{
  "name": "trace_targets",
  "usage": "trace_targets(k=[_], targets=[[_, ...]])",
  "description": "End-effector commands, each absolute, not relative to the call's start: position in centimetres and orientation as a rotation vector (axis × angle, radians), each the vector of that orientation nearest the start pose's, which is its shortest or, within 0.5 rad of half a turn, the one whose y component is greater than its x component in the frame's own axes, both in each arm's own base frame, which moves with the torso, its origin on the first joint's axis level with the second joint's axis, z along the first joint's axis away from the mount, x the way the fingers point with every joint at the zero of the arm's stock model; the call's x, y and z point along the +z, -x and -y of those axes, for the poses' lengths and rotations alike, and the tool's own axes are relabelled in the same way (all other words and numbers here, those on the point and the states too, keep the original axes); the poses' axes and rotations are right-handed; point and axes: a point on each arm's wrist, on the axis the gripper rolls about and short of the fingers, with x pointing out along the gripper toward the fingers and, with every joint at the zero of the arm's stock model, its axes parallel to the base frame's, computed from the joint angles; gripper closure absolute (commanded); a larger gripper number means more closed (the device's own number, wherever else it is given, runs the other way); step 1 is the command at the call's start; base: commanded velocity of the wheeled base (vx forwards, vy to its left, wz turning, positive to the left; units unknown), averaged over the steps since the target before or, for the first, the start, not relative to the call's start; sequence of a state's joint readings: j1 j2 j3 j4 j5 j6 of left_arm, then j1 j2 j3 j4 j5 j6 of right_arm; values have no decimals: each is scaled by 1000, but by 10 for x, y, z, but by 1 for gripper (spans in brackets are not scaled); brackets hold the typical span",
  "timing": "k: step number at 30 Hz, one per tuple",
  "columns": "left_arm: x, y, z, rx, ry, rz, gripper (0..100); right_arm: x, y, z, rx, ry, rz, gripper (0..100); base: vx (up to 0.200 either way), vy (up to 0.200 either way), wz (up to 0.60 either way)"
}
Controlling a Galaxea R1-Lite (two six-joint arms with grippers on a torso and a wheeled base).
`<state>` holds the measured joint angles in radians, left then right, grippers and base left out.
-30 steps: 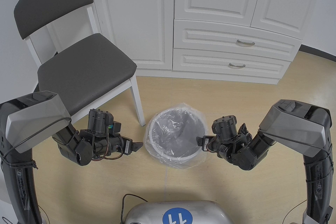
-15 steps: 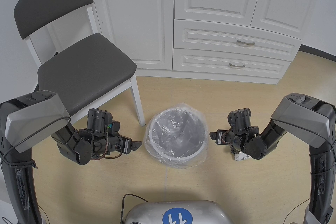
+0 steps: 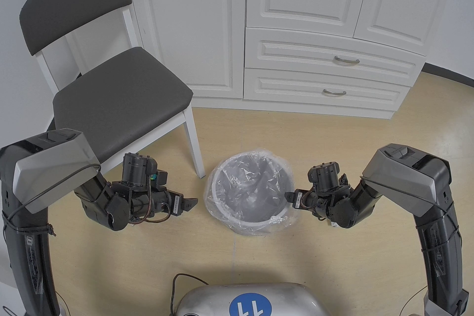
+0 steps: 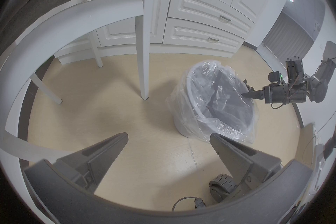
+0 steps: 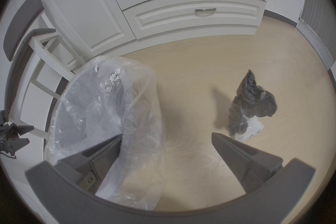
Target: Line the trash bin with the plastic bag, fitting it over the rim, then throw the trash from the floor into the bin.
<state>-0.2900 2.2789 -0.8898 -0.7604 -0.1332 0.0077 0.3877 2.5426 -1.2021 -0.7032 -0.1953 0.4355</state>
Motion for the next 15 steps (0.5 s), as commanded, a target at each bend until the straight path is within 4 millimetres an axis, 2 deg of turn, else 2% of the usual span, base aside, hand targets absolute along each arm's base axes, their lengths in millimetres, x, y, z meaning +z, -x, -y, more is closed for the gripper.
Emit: trace_targets(k=[1,6,15], targets=[[1,-371,108,-398,-53,-644,0,-62,-418,-168,45,-258,-665,0,0,0,0],[-4,-374,108,-394,-53,-653,0,-59,-423,-171,68,-350,-706,0,0,0,0],[-7,-376,108,-392,-50,-657,0,-53,-422,-177,67,-356,-709,0,0,0,0]])
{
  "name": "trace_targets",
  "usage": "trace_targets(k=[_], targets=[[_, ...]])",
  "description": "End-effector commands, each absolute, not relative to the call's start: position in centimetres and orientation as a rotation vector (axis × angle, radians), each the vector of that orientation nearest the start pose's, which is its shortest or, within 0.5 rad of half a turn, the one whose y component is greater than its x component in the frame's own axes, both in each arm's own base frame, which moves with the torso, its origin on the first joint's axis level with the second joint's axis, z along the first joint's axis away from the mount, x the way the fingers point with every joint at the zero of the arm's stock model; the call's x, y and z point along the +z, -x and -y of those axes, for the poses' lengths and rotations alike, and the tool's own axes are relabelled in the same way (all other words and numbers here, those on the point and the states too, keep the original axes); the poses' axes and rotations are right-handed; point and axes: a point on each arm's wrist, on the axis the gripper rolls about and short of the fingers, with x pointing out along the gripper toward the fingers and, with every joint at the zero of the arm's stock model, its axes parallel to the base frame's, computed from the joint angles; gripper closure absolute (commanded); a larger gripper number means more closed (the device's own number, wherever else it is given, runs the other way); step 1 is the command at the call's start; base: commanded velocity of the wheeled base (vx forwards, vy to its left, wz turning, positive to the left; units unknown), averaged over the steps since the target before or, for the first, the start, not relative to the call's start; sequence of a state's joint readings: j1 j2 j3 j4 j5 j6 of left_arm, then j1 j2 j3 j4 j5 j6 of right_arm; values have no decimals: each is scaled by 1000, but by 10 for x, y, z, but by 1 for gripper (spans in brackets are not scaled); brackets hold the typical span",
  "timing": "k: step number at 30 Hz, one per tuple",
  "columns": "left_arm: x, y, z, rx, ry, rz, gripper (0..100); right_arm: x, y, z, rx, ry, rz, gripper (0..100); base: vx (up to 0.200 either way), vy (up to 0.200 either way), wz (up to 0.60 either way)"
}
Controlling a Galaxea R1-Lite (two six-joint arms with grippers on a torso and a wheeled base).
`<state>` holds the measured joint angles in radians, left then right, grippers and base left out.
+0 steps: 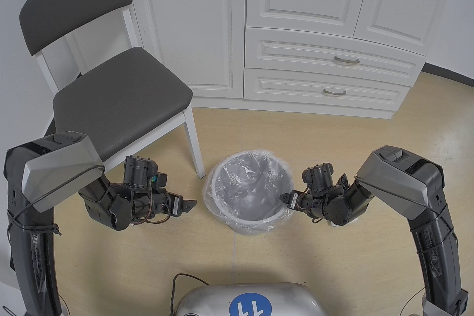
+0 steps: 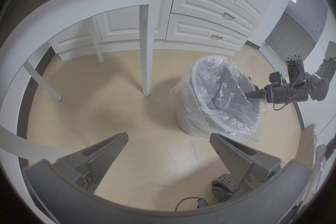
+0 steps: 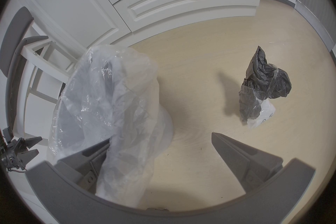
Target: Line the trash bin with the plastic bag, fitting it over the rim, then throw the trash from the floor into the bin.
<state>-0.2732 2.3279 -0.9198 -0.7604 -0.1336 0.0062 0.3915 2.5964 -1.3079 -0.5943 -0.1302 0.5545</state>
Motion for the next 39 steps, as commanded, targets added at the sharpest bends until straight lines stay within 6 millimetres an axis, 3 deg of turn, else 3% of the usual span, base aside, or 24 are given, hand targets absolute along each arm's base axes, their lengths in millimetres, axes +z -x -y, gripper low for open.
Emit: trace_targets(k=[1,7,10,15,18,21,25,28,39], targets=[[-7,-376,108,-392,-50,-657,0,-52,-420,-179,67,-363,-707,0,0,0,0],[-5,-377,105,-385,-48,-649,0,-44,-426,-172,9,-335,-659,0,0,0,0],[-3,-378,103,-380,-46,-644,0,-20,-427,-167,5,-359,-614,0,0,0,0],[-2,-379,101,-375,-44,-640,0,-5,-417,-185,49,-393,-604,0,0,0,0],[-2,-379,101,-375,-44,-640,0,-11,-408,-202,75,-386,-626,0,0,0,0],[-1,-379,101,-374,-45,-638,0,-10,-407,-204,82,-388,-625,0,0,0,0],[-1,-379,101,-376,-47,-638,0,-22,-406,-209,84,-376,-644,0,0,0,0],[-3,-379,101,-376,-47,-642,0,-43,-414,-220,82,-378,-622,0,0,0,0],[-5,-379,102,-377,-47,-646,0,-62,-432,-227,25,-404,-493,0,0,0,0]])
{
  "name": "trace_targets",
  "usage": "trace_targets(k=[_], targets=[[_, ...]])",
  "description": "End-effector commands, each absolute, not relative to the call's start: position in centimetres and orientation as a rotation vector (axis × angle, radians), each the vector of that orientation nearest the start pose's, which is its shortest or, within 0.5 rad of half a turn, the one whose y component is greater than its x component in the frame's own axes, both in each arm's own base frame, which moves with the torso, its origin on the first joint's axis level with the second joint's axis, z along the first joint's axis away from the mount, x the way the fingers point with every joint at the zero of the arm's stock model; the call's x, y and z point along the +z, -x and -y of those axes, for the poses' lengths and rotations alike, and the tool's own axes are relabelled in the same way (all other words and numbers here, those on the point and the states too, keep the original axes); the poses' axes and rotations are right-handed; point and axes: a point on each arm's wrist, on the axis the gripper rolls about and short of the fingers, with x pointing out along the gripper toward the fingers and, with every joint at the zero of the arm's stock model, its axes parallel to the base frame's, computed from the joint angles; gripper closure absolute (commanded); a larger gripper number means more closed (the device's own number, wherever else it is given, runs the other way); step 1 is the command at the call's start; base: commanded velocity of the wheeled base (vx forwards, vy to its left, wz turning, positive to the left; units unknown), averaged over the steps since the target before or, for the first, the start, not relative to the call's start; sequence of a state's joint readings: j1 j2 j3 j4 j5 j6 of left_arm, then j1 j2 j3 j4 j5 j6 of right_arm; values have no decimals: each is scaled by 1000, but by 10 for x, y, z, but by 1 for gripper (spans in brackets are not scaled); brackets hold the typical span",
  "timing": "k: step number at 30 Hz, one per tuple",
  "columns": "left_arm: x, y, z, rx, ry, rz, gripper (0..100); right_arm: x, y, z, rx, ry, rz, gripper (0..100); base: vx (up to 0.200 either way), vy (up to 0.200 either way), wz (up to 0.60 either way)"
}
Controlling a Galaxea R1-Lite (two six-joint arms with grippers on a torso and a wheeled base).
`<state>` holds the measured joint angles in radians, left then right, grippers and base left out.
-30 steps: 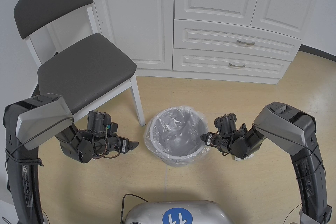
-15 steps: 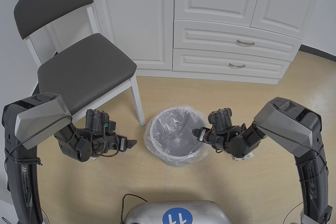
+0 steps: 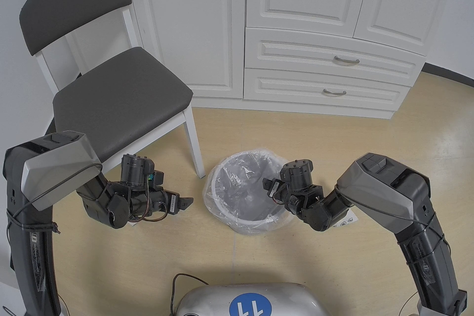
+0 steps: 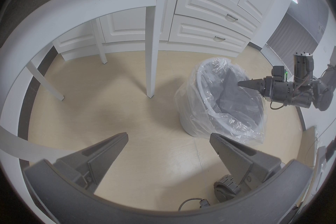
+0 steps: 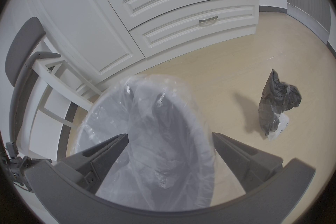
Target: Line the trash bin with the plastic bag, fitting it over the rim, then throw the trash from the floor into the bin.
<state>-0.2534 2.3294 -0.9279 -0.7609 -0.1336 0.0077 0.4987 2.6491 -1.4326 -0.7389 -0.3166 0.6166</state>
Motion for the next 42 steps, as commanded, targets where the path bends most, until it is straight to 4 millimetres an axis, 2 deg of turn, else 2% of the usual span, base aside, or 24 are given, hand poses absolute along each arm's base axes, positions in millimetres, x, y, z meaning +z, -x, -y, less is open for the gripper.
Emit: trace_targets(k=[1,7,14,20,27,28,30,36,42], targets=[[-5,-379,102,-377,-47,-647,0,-62,-435,-226,10,-407,-477,0,0,0,0],[-3,-379,102,-378,-43,-643,0,-59,-447,-214,-72,-408,-422,0,0,0,0],[-1,-379,101,-375,-41,-623,0,-51,-450,-203,-94,-403,-420,0,0,0,0],[-2,-379,101,-374,-41,-623,0,-49,-437,-193,-97,-308,-466,0,0,0,0],[-2,-379,101,-374,-43,-623,0,-49,-413,-189,-58,-187,-546,0,0,0,0],[-2,-379,101,-374,-41,-623,0,-47,-405,-192,-24,-162,-565,0,0,0,0],[-2,-379,101,-374,-43,-623,0,-44,-402,-196,-5,-164,-561,0,0,0,0],[-2,-379,101,-374,-43,-623,0,-37,-408,-208,0,-237,-506,0,0,0,0],[-4,-378,103,-382,-45,-629,0,-44,-394,-226,29,-230,-553,0,0,0,0]])
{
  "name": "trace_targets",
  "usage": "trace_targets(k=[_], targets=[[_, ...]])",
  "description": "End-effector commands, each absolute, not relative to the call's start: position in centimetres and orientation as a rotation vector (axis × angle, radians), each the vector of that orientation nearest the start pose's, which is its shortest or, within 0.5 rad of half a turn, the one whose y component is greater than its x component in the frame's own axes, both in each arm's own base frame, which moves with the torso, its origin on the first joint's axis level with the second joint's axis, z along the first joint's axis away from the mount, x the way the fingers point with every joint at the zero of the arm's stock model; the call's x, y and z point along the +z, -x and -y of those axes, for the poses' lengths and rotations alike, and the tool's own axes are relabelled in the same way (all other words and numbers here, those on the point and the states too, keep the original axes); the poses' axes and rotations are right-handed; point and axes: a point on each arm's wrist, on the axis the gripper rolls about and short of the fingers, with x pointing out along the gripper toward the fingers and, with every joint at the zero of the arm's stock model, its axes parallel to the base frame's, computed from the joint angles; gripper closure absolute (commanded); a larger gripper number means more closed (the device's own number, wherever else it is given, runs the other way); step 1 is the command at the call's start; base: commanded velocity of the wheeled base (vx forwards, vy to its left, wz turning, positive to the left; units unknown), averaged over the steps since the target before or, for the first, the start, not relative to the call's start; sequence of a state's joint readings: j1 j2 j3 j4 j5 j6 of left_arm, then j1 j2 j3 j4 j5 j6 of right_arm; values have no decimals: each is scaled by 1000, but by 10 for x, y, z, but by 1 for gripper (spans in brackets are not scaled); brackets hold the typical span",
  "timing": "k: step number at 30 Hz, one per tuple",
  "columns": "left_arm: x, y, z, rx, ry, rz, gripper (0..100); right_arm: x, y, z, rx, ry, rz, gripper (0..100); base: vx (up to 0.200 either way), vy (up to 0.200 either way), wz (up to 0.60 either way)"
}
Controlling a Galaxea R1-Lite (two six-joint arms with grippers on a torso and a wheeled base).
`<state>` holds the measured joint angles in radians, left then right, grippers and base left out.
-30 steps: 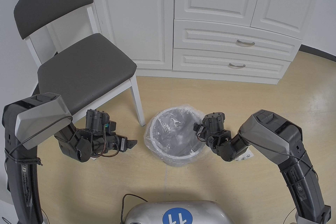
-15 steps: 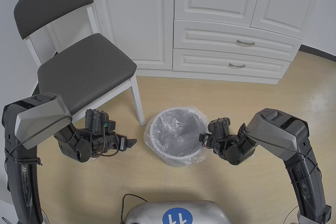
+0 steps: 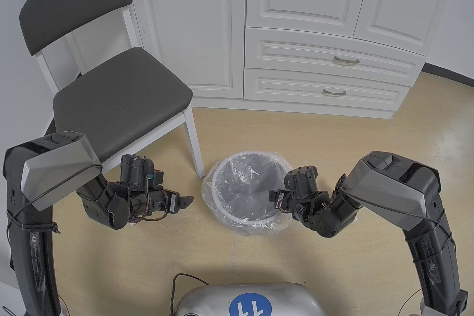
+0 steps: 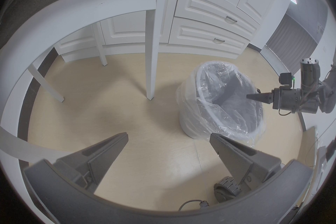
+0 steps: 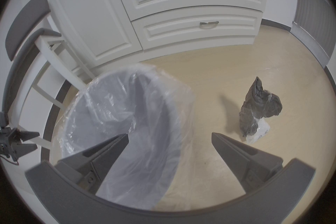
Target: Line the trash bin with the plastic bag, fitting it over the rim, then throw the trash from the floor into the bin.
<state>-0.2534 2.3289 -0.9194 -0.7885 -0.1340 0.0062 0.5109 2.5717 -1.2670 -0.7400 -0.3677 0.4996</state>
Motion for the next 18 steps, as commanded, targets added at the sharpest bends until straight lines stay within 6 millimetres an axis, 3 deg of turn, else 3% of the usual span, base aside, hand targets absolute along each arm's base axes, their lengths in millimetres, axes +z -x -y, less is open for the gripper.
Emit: trace_targets(k=[1,6,13,18], targets=[[-4,-377,103,-383,-45,-629,0,-46,-390,-226,28,-216,-576,0,0,0,0],[-3,-376,106,-391,-47,-627,0,-51,-377,-235,43,-171,-641,0,0,0,0],[-4,-367,121,-433,-62,-630,0,-64,-358,-266,108,-163,-655,0,0,0,0],[-3,-362,132,-462,-64,-592,0,-54,-359,-282,129,-266,-569,0,0,0,0]])
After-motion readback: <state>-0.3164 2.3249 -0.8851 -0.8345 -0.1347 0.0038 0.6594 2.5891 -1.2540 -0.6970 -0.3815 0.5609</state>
